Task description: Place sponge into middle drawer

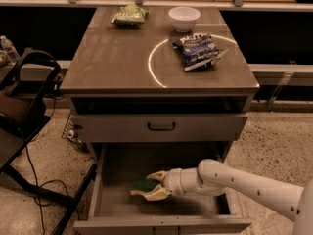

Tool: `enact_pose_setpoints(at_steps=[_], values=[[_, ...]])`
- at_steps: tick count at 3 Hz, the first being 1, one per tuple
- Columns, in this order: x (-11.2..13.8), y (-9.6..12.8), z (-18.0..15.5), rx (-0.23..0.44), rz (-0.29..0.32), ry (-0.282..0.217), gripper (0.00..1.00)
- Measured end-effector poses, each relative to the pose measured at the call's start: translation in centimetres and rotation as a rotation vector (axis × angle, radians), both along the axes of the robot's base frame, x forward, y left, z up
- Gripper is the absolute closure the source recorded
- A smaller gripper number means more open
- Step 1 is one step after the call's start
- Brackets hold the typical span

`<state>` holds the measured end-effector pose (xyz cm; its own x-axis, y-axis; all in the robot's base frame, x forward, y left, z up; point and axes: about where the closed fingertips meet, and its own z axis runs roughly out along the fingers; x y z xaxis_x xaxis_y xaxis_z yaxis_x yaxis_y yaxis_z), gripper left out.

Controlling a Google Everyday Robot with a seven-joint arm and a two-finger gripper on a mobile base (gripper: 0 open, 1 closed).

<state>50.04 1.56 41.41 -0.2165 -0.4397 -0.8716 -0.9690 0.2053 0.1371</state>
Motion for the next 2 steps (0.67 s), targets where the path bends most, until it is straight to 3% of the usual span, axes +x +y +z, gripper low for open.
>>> enact_pose_setpoints(at_steps=[2], values=[[-0.14,0.35,-0.06,0.003,0.006,0.002,0.3]])
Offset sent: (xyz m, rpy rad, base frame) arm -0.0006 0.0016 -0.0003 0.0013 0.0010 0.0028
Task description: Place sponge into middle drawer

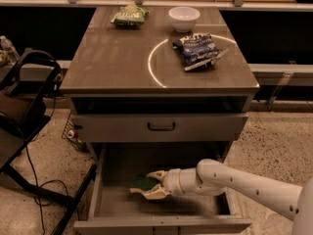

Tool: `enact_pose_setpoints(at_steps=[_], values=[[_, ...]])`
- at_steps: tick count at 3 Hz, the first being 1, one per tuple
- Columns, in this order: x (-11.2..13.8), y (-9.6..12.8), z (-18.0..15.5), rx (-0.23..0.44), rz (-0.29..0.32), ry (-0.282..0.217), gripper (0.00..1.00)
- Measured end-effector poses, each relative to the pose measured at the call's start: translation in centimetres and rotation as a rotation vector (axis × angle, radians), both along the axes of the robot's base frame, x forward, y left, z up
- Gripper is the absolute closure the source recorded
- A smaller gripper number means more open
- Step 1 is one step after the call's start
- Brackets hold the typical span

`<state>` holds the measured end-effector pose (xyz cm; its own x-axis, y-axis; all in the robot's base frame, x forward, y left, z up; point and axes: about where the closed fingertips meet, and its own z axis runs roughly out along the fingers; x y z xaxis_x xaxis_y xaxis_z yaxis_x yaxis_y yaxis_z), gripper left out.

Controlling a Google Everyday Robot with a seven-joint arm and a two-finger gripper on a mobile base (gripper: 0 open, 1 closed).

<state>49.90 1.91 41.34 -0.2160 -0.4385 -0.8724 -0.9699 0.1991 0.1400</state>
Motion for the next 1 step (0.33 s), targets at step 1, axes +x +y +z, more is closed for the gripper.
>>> enact_pose_setpoints(at_steps=[1], values=[[-0.1,0.23,-0.03,0.002,0.004,0.002,0.01]])
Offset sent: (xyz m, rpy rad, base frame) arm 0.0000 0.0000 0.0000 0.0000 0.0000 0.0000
